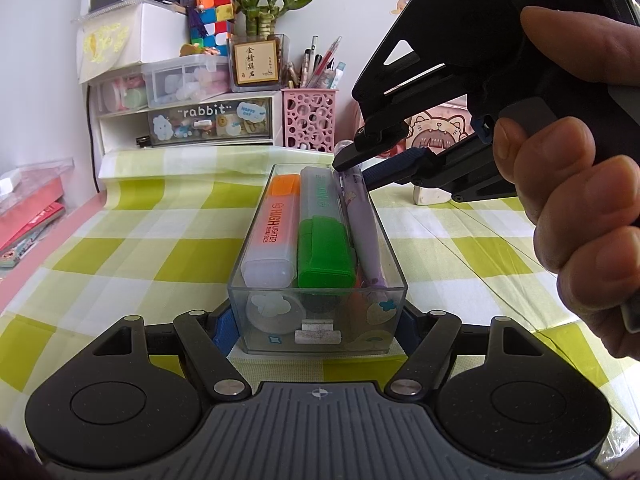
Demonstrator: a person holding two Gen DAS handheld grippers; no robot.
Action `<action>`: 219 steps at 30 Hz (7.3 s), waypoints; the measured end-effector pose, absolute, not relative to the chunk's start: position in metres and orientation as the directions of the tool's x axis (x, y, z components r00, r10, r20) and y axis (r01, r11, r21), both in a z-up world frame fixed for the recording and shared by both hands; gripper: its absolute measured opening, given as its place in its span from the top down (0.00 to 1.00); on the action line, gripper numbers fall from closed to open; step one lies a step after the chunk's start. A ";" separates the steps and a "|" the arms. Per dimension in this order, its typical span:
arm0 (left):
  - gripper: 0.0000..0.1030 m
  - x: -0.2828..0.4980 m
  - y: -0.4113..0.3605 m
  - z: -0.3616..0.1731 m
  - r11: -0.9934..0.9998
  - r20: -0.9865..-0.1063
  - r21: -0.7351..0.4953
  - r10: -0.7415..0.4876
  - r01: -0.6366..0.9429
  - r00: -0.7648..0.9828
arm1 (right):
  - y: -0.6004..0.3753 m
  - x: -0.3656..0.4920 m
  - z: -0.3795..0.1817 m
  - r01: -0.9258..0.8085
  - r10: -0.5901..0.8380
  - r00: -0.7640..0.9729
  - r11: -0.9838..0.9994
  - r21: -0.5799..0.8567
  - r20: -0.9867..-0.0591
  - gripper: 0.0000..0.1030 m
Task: Organize stationery
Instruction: 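Lower the lavender pen into the clear tray and open the right gripper, then move the right gripper to the white eraser on the cloth, then grasp the white eraser with the right gripper and lift it, then lower the white eraser into the clear tray and open the right gripper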
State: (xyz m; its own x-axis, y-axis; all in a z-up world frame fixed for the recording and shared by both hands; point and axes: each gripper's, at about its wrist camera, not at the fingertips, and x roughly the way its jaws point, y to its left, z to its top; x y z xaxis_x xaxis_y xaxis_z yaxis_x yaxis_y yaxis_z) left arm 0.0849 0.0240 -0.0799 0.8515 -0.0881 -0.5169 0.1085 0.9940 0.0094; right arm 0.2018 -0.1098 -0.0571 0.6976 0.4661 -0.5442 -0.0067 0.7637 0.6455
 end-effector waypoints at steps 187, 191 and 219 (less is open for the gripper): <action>0.30 0.087 0.023 -0.078 0.992 -0.511 0.010 -0.103 0.126 0.853 | -0.120 0.211 -0.012 -0.266 0.403 0.769 0.908 0.325 -0.497 0.88; 0.30 0.087 0.023 -0.078 0.992 -0.511 0.012 -0.102 0.126 0.853 | -0.117 0.213 -0.007 -0.266 0.402 0.775 0.907 0.326 -0.488 0.88; 0.30 0.087 0.023 -0.078 0.992 -0.510 0.013 -0.102 0.126 0.854 | -0.062 0.248 -0.040 -0.332 0.415 0.726 0.910 0.249 -0.548 0.87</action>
